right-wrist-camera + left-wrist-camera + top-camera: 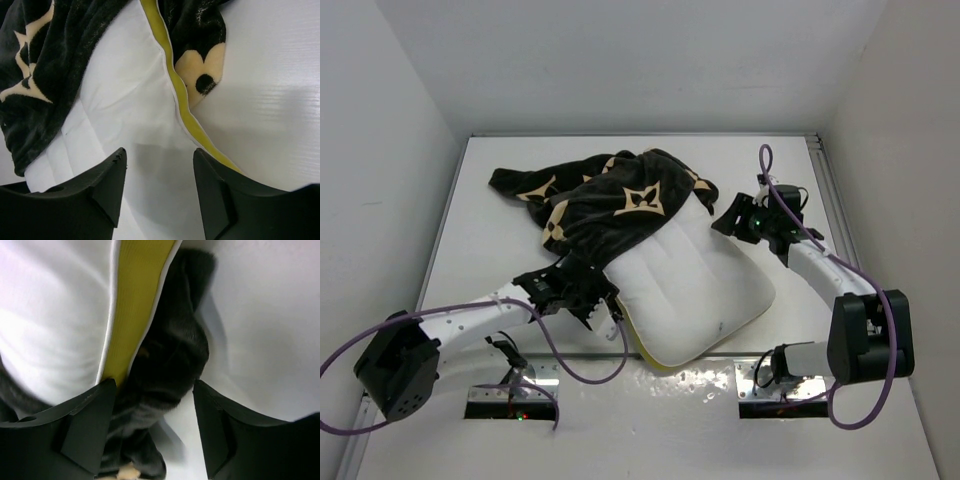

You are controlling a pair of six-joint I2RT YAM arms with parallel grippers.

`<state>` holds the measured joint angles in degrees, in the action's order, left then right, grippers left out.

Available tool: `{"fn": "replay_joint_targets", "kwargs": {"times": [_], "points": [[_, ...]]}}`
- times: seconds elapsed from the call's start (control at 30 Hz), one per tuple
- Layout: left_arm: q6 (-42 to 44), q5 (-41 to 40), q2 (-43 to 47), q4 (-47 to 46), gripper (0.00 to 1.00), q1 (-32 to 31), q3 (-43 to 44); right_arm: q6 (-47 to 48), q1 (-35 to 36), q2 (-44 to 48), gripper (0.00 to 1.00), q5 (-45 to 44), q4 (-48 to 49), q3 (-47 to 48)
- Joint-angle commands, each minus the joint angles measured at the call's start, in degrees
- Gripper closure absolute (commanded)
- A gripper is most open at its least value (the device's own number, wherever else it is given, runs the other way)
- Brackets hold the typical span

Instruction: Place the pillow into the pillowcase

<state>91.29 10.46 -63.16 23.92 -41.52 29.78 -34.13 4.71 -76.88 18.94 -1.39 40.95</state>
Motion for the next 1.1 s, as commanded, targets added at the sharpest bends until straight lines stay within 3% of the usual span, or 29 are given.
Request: {"fn": "replay_joint_targets", "kwargs": {"times": [0.0, 0.33, 0.47, 0.53, 0.57, 0.67, 0.73, 0.77, 0.93, 1.07], "points": [[4.8, 5.4, -1.7, -2.8, 0.38, -0.8, -0.8, -0.2, -0.5, 1.8, 0.44, 1.0, 1.8, -0.1], [9.2, 13.4, -11.4, -3.1, 0.3, 1.7, 0.1, 0.1, -2.7, 1.9, 0.4, 0.7, 0.0, -1.5], [0.1, 8.4, -15.1, -16.6, 0.29, 0.2, -1.8, 0.8, -2.8, 1.7, 0.4, 0.7, -1.2, -1.2], [-0.1, 8.3, -17.6, -17.8, 0.32, 0.6, -1.4, 0.9, -3.0, 1.6, 0.4, 0.8, -2.0, -1.1], [0.1, 8.7, -18.1, -16.4, 0.35, 0.8, -1.2, 1.0, -3.2, 1.6, 0.4, 0.8, -2.4, -1.0], [1.8, 8.1, -18.8, -15.5, 0.57, -0.7, -2.7, 2.4, -3.4, 1.1, 0.4, 1.2, -4.4, 0.0], [0.7, 8.0, -18.1, -15.5, 0.95, -0.7, -2.9, 3.0, -3.6, 0.4, 0.39, 1.4, -5.5, -0.1], [-0.3, 8.3, -17.9, -15.0, 1.0, -0.3, -2.5, 3.6, -3.8, 0.1, 0.38, 1.5, -5.9, 0.0], [-12.8, 10.5, -15.3, -9.4, 1.0, 1.7, 8.0, 8.3, -6.6, 0.7, 0.31, 3.1, -13.6, 4.6], [-21.7, 16.9, -11.9, -4.2, 1.0, 4.8, 17.9, 14.4, -6.5, 5.9, 0.23, -2.8, -23.8, 12.5]]}}
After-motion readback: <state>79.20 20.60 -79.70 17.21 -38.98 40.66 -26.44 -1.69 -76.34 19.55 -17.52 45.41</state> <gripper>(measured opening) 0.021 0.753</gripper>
